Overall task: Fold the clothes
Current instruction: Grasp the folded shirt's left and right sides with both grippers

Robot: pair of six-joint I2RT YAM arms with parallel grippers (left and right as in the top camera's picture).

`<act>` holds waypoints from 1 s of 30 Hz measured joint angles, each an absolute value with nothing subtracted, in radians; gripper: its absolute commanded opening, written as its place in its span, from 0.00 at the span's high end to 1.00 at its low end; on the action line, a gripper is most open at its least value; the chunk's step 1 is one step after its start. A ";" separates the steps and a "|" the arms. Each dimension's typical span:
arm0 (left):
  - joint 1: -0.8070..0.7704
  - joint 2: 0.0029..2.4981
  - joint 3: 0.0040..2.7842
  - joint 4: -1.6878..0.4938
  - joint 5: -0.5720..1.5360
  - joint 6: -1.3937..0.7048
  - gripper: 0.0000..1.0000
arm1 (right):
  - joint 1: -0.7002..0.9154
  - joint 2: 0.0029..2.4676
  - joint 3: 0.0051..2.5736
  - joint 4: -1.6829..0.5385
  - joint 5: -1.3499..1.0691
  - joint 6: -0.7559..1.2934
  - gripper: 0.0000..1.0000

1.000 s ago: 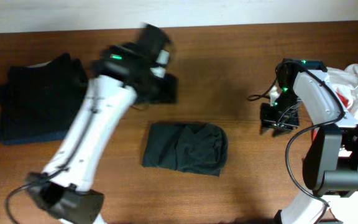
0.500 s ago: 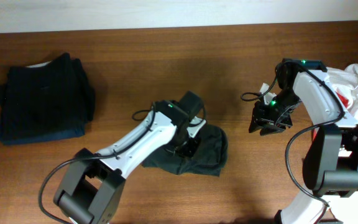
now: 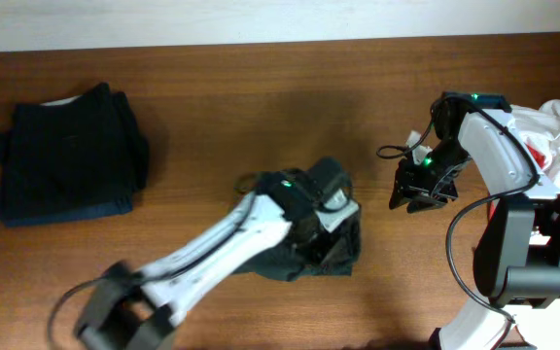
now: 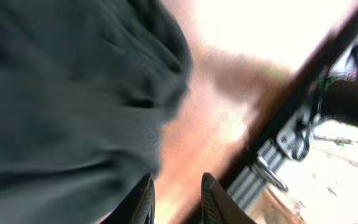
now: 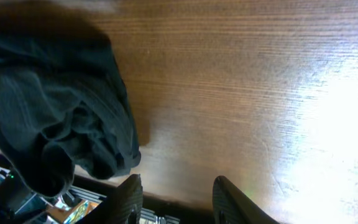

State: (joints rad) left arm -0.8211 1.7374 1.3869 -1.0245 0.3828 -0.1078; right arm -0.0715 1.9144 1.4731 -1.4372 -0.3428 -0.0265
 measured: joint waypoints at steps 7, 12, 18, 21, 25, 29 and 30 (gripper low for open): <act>-0.388 1.555 1.433 -1.004 0.197 -0.142 0.52 | 0.072 1.914 1.473 -1.544 -0.575 -0.166 0.59; -0.330 1.797 1.427 -1.009 0.263 -0.150 0.52 | 0.253 1.914 1.453 -1.445 -0.623 -0.148 0.55; -0.354 1.908 1.413 -1.008 0.285 -0.150 0.52 | 0.297 1.914 1.239 -1.314 -0.662 -0.111 0.96; -0.376 1.926 1.389 -1.007 0.288 -0.150 0.52 | 0.284 1.914 1.220 -1.311 -0.542 0.008 0.96; -0.384 1.969 1.324 -0.995 0.289 -0.157 0.52 | 0.244 1.914 1.208 -1.372 -0.231 0.235 0.82; -0.384 1.971 1.301 -0.989 0.292 -0.162 0.52 | 0.244 1.914 1.116 -1.356 -0.166 0.273 0.81; -0.384 1.971 1.301 -0.988 0.295 -0.162 0.52 | 0.244 1.914 1.102 -1.356 -0.146 0.281 0.81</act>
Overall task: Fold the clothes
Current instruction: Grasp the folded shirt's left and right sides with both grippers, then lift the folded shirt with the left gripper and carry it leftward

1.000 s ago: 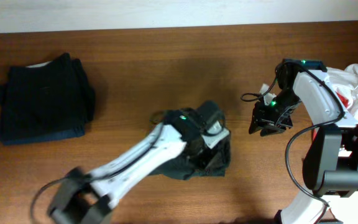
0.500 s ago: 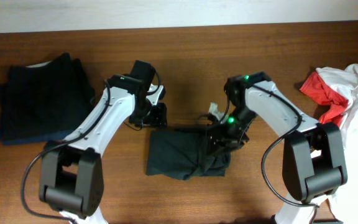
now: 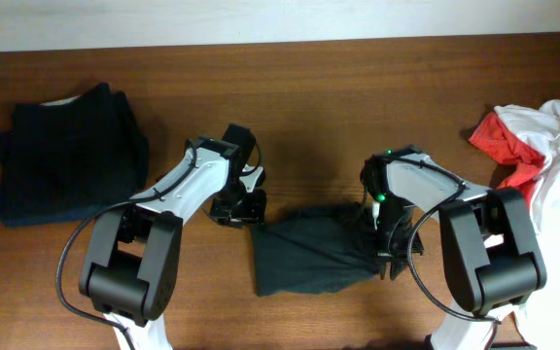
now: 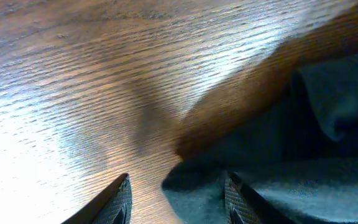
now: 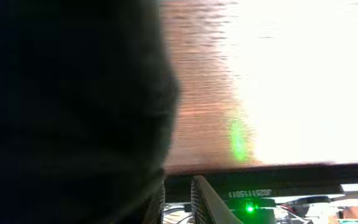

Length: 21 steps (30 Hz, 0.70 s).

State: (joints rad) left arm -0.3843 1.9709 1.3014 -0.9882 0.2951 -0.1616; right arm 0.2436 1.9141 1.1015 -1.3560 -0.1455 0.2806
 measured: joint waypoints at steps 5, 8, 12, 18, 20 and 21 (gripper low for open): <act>-0.384 1.971 1.301 -0.999 0.323 -0.162 0.53 | 0.141 1.864 1.233 -1.445 -0.094 0.282 0.76; -0.384 1.971 1.301 -1.007 0.327 -0.162 0.53 | 0.099 1.755 1.362 -1.449 -0.102 0.238 0.68; -0.384 1.971 1.300 -1.009 0.327 -0.162 0.52 | 0.128 1.722 1.340 -1.361 -0.224 0.126 0.61; -0.384 1.971 1.299 -1.009 0.333 -0.162 0.52 | 0.164 1.729 1.114 -1.047 -0.313 0.086 0.96; -0.384 1.971 1.298 -1.009 0.334 -0.162 0.52 | 0.164 1.729 1.059 -1.015 -0.328 0.081 0.96; -0.384 1.971 1.298 -1.009 0.334 -0.162 0.52 | 0.164 1.729 1.044 -1.013 -0.331 0.081 0.96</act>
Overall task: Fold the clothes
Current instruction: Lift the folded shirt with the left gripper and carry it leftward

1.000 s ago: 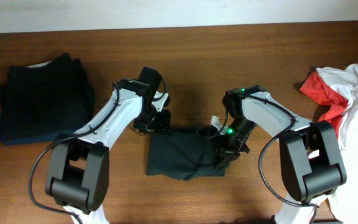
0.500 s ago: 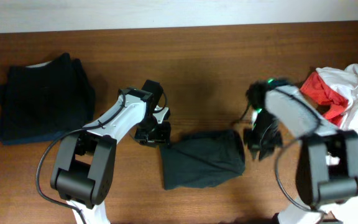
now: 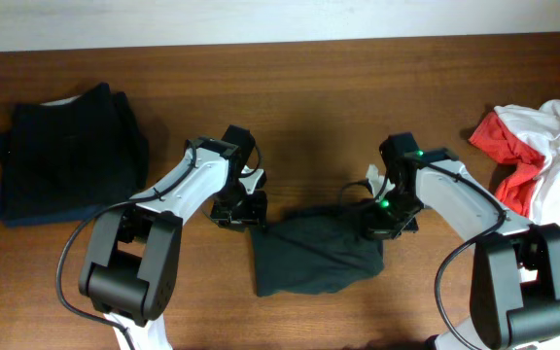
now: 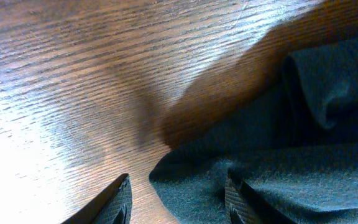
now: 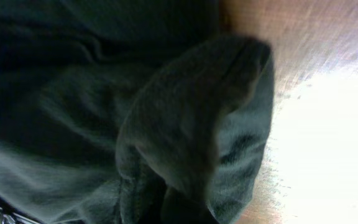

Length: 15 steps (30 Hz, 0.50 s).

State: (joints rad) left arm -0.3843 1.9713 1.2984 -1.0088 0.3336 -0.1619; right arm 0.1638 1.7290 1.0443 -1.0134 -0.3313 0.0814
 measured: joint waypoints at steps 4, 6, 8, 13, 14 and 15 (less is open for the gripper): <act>-0.384 1.971 1.298 -1.010 0.334 -0.162 0.52 | 0.159 1.729 1.027 -1.015 -0.204 0.209 0.88; -0.384 1.971 1.298 -1.026 0.334 -0.162 0.53 | 0.130 1.729 1.027 -1.002 -0.093 0.273 0.87; -0.384 1.971 1.298 -1.051 0.336 -0.162 0.53 | 0.091 1.730 1.048 -1.039 -0.022 0.293 0.85; -0.368 1.970 1.371 -1.116 0.353 -0.158 0.49 | 0.080 1.695 1.277 -1.238 -0.028 0.308 0.81; -0.360 1.970 1.408 -1.108 0.353 -0.153 0.46 | 0.079 1.667 1.290 -1.253 -0.072 0.301 0.80; -0.345 1.966 1.513 -1.062 0.353 -0.138 0.44 | 0.079 1.617 1.300 -1.275 -0.150 0.281 0.80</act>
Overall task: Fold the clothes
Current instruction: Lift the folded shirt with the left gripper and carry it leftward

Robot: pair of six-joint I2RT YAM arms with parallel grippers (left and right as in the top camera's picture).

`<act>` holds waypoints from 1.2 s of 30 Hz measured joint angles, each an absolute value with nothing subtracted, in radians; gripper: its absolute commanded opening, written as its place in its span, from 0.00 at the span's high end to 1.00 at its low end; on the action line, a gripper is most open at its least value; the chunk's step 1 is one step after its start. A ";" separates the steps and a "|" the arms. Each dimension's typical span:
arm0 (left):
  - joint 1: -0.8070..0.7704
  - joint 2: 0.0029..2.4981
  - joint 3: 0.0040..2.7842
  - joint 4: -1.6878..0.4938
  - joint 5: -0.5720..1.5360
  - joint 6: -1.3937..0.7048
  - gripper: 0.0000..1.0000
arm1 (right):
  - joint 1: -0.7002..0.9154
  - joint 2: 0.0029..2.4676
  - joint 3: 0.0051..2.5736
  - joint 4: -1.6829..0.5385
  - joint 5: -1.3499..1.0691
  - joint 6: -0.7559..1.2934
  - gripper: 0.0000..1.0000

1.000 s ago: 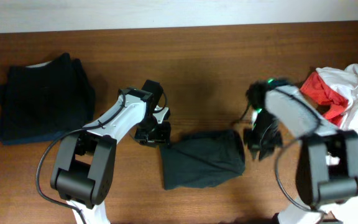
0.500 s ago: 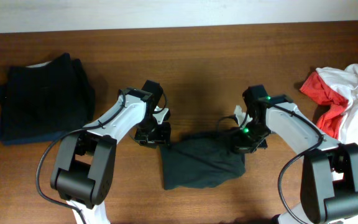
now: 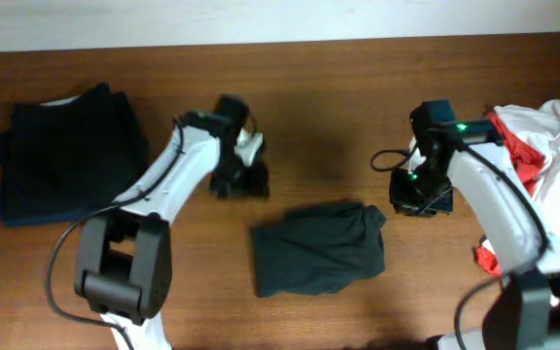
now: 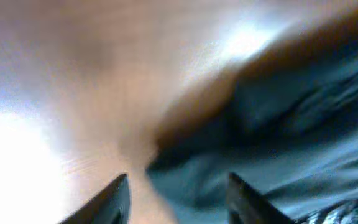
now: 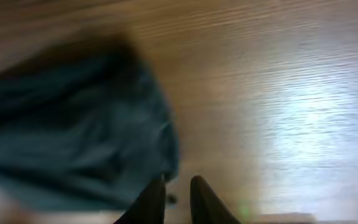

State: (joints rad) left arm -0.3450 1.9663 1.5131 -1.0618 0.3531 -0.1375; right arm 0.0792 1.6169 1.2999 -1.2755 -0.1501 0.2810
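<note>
A dark green garment (image 3: 319, 248) lies as a folded rectangle at the table's middle, a little rumpled at its right end. My left gripper (image 3: 239, 181) hangs open beyond its far left corner, clear of it. In the left wrist view the open left gripper (image 4: 179, 202) sits over the blurred garment (image 4: 291, 137). My right gripper (image 3: 419, 198) is to the right of the garment and apart from it. In the right wrist view the right gripper (image 5: 176, 202) is shut on nothing, with the garment (image 5: 73, 143) to its left.
A stack of folded black clothes (image 3: 66, 151) rests at the far left. A heap of white and red clothes (image 3: 547, 136) lies at the right edge, behind the right arm. Bare wooden table (image 3: 329, 107) stretches behind the garment.
The right gripper was on the garment's far right corner and now is off it, to the right. The left gripper has moved from the garment's left corner further back. The garment lies free.
First the garment lay crumpled under the left arm, with the right gripper open off to the right. Then it lay spread flatter, the left gripper open at its left corner and the right shut at its right edge. Now both grippers are away from the folded garment.
</note>
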 measured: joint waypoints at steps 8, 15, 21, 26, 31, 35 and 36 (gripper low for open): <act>-0.433 2.014 1.583 -0.986 0.360 -0.094 0.44 | 0.198 1.594 1.070 -1.225 -0.411 0.126 0.76; -0.477 2.106 1.463 -1.016 0.360 -0.093 0.53 | 0.251 1.599 0.802 -0.862 -0.382 0.184 0.65; -0.476 2.113 1.423 -1.228 0.465 -0.089 0.62 | 0.255 1.589 0.841 -0.537 -0.107 0.206 0.55; -0.377 2.108 1.549 -1.238 0.486 -0.102 0.47 | 0.244 1.569 1.136 -0.904 -0.010 0.147 0.55; -0.316 2.066 1.715 -1.115 0.572 -0.006 0.15 | 0.123 1.497 1.232 -1.042 0.012 0.131 0.53; -0.387 2.066 1.647 -0.988 0.606 0.080 0.05 | 0.042 1.497 1.232 -1.090 0.015 0.131 0.52; -0.410 2.066 1.610 -0.940 0.607 0.092 0.04 | 0.034 1.497 1.232 -1.093 0.010 0.131 0.52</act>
